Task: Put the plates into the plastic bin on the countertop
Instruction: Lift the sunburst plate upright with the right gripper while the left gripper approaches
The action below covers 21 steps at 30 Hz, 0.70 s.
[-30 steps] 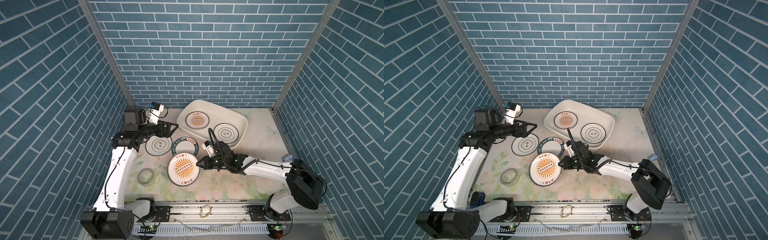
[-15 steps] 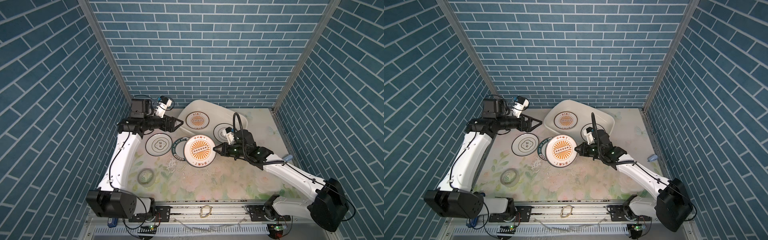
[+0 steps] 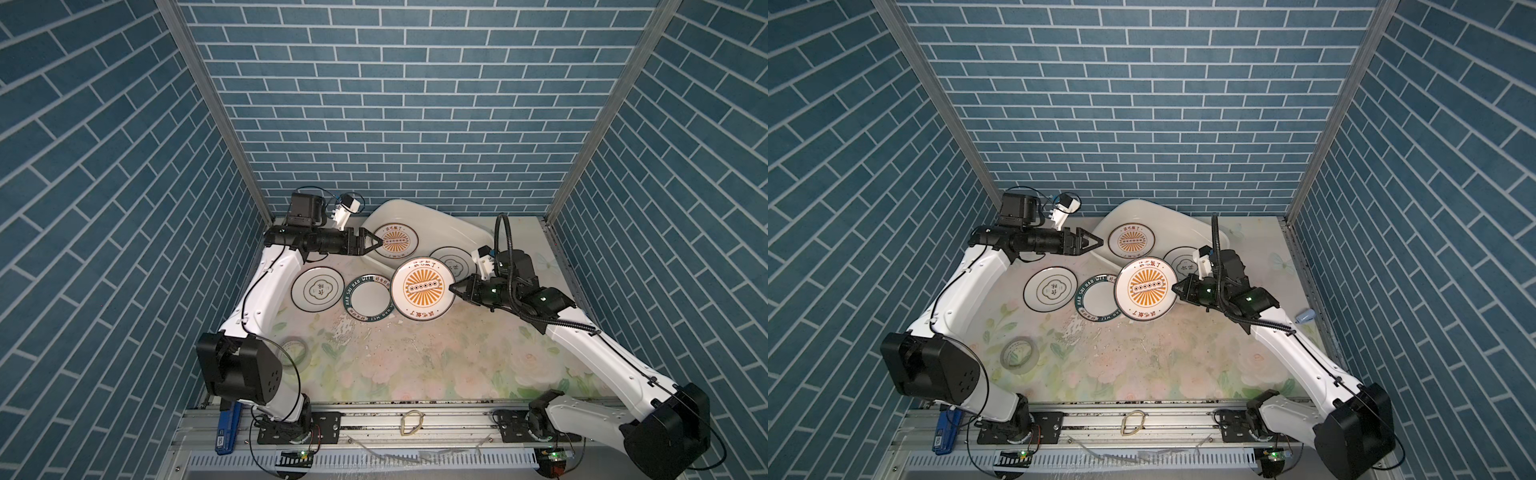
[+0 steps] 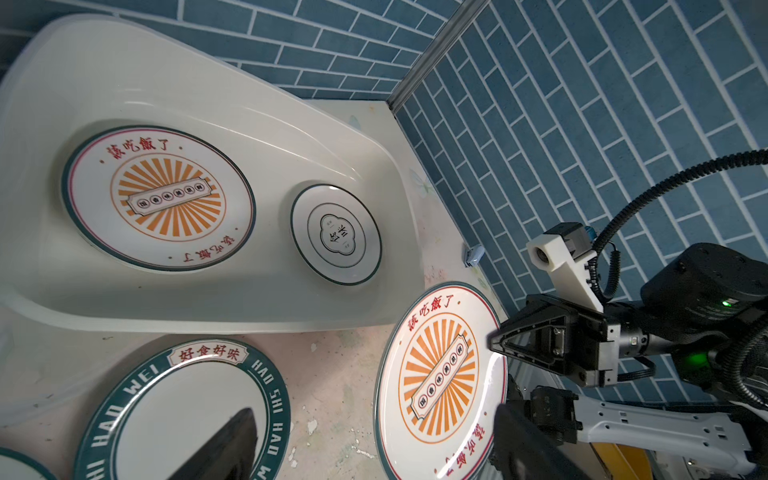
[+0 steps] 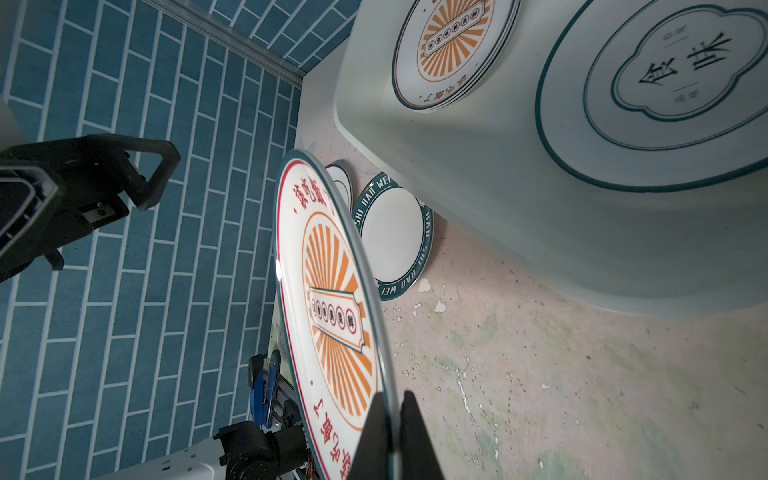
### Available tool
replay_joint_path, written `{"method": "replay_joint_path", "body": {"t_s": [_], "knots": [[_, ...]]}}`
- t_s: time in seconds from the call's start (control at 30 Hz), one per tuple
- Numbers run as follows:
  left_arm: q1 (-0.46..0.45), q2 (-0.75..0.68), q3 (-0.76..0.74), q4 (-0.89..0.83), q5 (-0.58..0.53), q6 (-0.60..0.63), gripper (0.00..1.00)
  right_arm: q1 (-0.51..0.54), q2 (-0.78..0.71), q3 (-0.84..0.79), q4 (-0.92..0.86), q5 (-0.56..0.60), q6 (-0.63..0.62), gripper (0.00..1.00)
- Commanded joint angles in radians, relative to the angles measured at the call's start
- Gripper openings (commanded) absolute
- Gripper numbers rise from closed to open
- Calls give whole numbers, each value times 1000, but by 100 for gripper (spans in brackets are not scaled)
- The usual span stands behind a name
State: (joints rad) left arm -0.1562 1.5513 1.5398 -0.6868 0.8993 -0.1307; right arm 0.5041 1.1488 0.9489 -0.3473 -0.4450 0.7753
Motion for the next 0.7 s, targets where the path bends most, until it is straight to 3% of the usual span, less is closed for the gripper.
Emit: {"method": "replay_joint_path", "body": {"t_s": [0.0,0.13,0.3,0.67], "knots": [[-31,29,16,34,55,-42,90,-37,-22,58,-19,-34,-24,0],[-89,93,22,53,95,-101,90,-87,-1,92,-21,-69,-24,0],[-150,141,29,35,64,-80,88,-136,8,118,-12,-92,-22,0],[-196,187,53,40,125,-99,72,-185,50,147,36,-151,-22,0]]}}
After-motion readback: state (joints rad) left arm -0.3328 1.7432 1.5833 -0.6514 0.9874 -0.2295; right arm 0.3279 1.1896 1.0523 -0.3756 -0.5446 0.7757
